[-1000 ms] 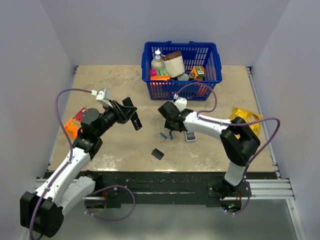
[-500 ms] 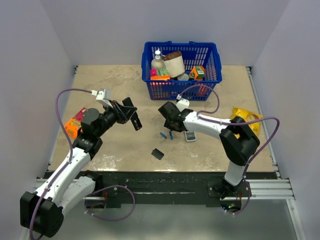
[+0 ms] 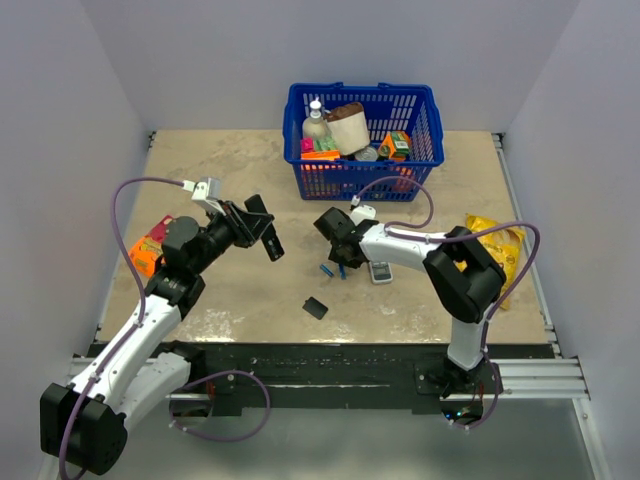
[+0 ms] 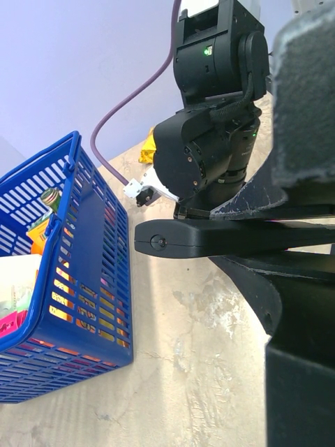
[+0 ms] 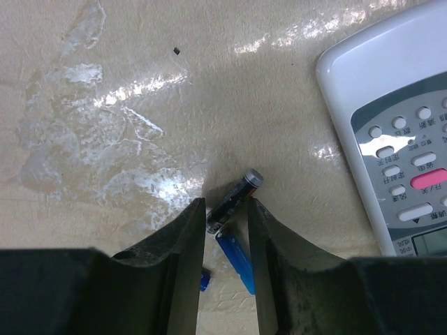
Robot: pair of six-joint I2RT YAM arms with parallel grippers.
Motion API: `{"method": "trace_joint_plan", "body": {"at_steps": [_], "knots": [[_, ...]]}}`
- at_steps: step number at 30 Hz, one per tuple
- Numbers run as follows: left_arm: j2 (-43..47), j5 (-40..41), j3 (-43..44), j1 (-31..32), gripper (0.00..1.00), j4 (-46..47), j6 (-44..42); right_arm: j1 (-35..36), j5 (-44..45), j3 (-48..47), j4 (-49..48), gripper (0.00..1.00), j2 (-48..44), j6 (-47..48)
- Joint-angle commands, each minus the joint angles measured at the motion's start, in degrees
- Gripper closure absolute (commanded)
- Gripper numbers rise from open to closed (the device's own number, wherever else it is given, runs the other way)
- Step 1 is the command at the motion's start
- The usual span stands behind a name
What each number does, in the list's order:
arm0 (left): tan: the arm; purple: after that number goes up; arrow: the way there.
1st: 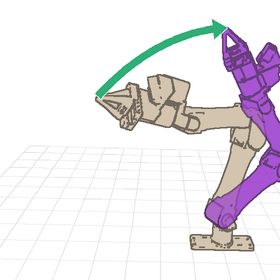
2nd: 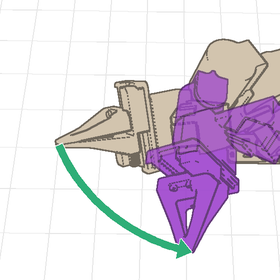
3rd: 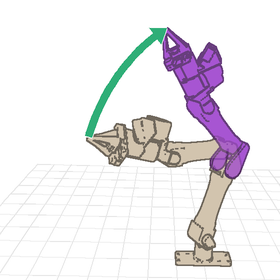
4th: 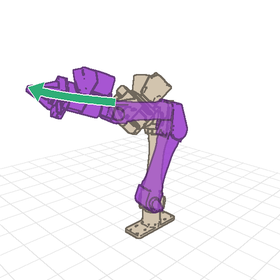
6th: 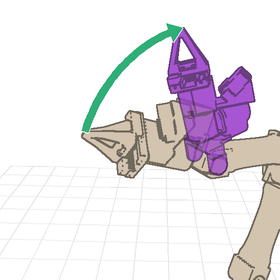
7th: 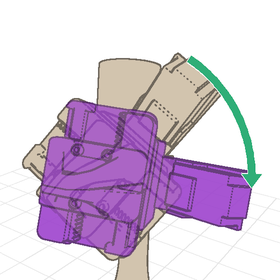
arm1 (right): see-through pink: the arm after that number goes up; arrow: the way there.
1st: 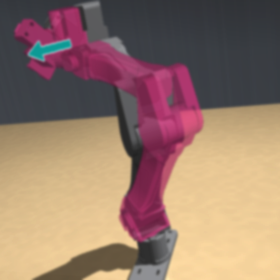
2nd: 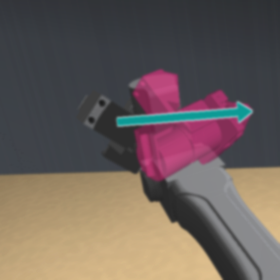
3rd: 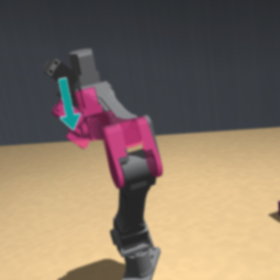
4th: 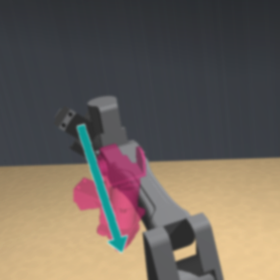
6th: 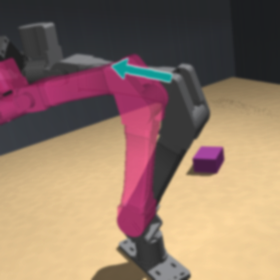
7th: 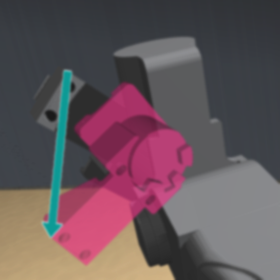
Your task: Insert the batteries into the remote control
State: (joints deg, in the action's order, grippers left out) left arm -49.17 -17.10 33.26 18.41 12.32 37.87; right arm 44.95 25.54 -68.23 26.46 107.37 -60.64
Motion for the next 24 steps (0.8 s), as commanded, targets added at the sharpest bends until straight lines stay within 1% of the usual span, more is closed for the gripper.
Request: {"method": "trace_joint_plan", "body": {"at_steps": [1, 4, 5, 7, 8, 10, 11, 13, 14, 15, 16, 18, 19, 21, 22, 24], "knots": [[0.6, 0.8, 1.7, 0.2, 1.0, 1.2, -0.8, -0.1, -0.2, -1.5, -0.8, 0.68, 1.3, -0.9], [0.6, 0.8, 1.8, 0.1, 1.0, 1.1, -0.9, -0.3, 0.2, -1.6, -0.9, 0.75, 1.7, 0.3], [0.6, 0.8, 1.9, 0.1, 1.0, 1.1, -0.9, -0.2, 0.5, -1.6, -1.1, 0.8, 1.6, 1.5], [0.5, 0.8, 2.1, 0.1, 1.0, 1.0, -1.0, -0.2, 1.1, -1.7, -1.4, 0.83, 1.5, 3.2], [0.6, 0.8, 2.2, 0.1, 1.0, 1.0, -1.0, -0.1, 2.0, -1.9, -1.3, 0.86, 1.6, 4.9], [0.4, 0.8, 2.2, 0.1, 1.0, 1.0, -1.0, -0.1, 2.1, -1.9, -2.6, 0.88, 1.6, 8.6], [0.4, 0.9, 2.3, 0.1, 1.0, 1.0, -0.9, -0.1, 2.6, -2.2, -2.9, 0.91, 1.8, 12.0], [0.4, 0.8, 2.3, 0.1, 1.0, 1.0, -1.0, -0.1, 2.1, -2.1, -4.2, 0.93, 2.2, 16.2], [0.4, 0.8, 2.3, 0.1, 1.0, 0.9, -1.0, -0.2, 1.7, -1.8, -5.8, 0.95, 2.2, 20.3], [0.4, 0.8, 2.3, 0.1, 1.0, 1.0, -1.0, -0.1, 0.3, -1.0, -7.2, 0.95, 1.9, 23.3], [0.5, 0.8, 2.3, 0.1, 1.0, 1.0, -1.0, -0.1, -0.6, -0.6, -8.2, 0.95, 1.6, 28.1], [0.4, 0.8, 2.5, 0.1, 1.0, 1.0, -1.0, -0.2, -3.9, 0.7, -10.7, 0.94, 0.7, 32.8], [0.4, 0.8, 2.5, 0.1, 1.0, 1.0, -1.2, -0.2, -4.8, 1.1, -11.2, 0.92, 0.5, 37.0], [0.5, 0.9, 2.7, 0.1, 1.0, 1.0, -1.2, -0.1, -7.2, 1.3, -11.1, 0.89, 0.2, 40.4], [0.4, 1.0, 2.7, 0.1, 1.0, 1.0, -1.2, -0.2, -7.9, 1.3, -10.6, 0.84, 0.3, 43.0], [0.3, 1.1, 2.7, 0.1, 1.0, 1.0, -1.1, -0.2, -8.7, 0.9, -8.6, 0.79, 0.5, 44.4]]}}
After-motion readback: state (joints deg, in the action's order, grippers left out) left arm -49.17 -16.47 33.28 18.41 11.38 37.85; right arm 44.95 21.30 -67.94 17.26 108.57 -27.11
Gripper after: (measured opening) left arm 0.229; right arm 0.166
